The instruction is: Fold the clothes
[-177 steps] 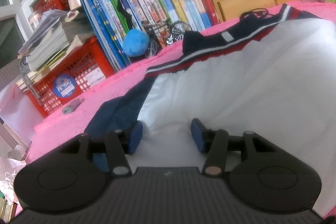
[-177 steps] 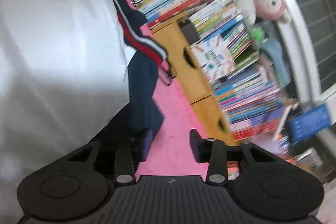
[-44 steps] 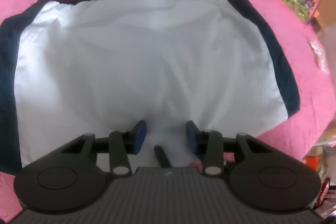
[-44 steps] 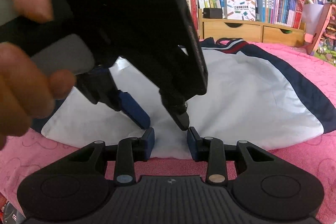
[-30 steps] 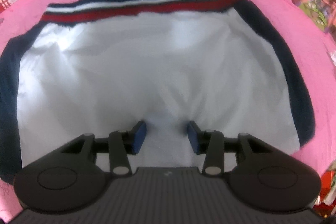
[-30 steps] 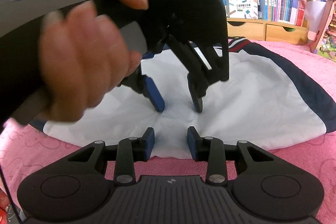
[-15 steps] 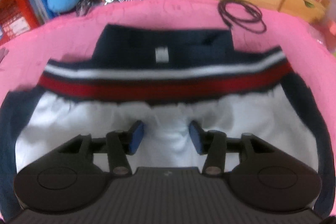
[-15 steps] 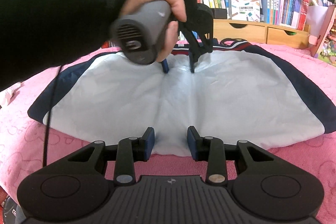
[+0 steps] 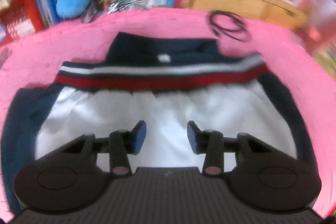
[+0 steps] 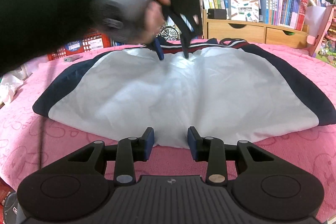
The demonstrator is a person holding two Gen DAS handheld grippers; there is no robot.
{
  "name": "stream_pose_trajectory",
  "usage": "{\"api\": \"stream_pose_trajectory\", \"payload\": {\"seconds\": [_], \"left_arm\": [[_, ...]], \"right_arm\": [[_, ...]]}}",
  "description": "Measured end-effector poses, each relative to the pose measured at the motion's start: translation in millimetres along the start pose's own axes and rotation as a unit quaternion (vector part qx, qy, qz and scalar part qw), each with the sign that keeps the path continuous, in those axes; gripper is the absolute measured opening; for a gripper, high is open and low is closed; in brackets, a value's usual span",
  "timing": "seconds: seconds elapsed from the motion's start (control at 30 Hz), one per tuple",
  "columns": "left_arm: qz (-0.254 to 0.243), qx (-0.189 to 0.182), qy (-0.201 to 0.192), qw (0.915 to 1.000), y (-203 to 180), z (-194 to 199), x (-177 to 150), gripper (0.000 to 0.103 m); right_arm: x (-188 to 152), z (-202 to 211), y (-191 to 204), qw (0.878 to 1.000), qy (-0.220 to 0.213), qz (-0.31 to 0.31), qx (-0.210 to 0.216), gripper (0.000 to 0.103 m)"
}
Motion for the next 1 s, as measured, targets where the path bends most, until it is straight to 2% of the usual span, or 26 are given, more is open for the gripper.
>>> {"api": "stream_pose_trajectory", "payload": {"seconds": [0.2, 0.4, 0.47, 0.6, 0.73, 1.0], "left_arm": [[-0.042, -0.071, 0.058, 0.9949, -36, 36, -67, 0.036], [-0.050, -0.065, 0.098, 0.9918, -43, 24, -95, 0.035], [-0.050, -0.057, 0.107, 0.9914, -42, 18, -99, 0.039], [-0.062, -0.045, 0.106, 0.9914, -46, 11, -99, 0.042], [-0.062, -0.034, 0.095, 0.9930, -45, 4, -85, 0.042], [-0.015, -0.030, 0.063, 0.9974, -15, -26, -35, 0.035]], "right_arm": [[0, -1, 0, 1.000, -0.004, -0.001, -0.006, 0.036], [-1, 0, -1, 1.000, -0.006, 0.001, -0.009, 0.036], [-1, -1, 0, 1.000, -0.006, 0.002, -0.009, 0.036], [-1, -1, 0, 1.000, -0.007, 0.005, -0.010, 0.036], [0, -2, 0, 1.000, -0.001, 0.007, -0.008, 0.037], [-4, -1, 3, 1.000, -0.003, 0.022, -0.010, 0.037]]}}
Point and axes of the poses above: each gripper's, at about its wrist camera, not at the fingertips, and z roughly against the way its jaws point, y to its left, x to its top, the point moved 6 cm from there along -z, roughly the way its jaws point, and after that the axes turned 12 degrees about -z, right-handed, at the moved point
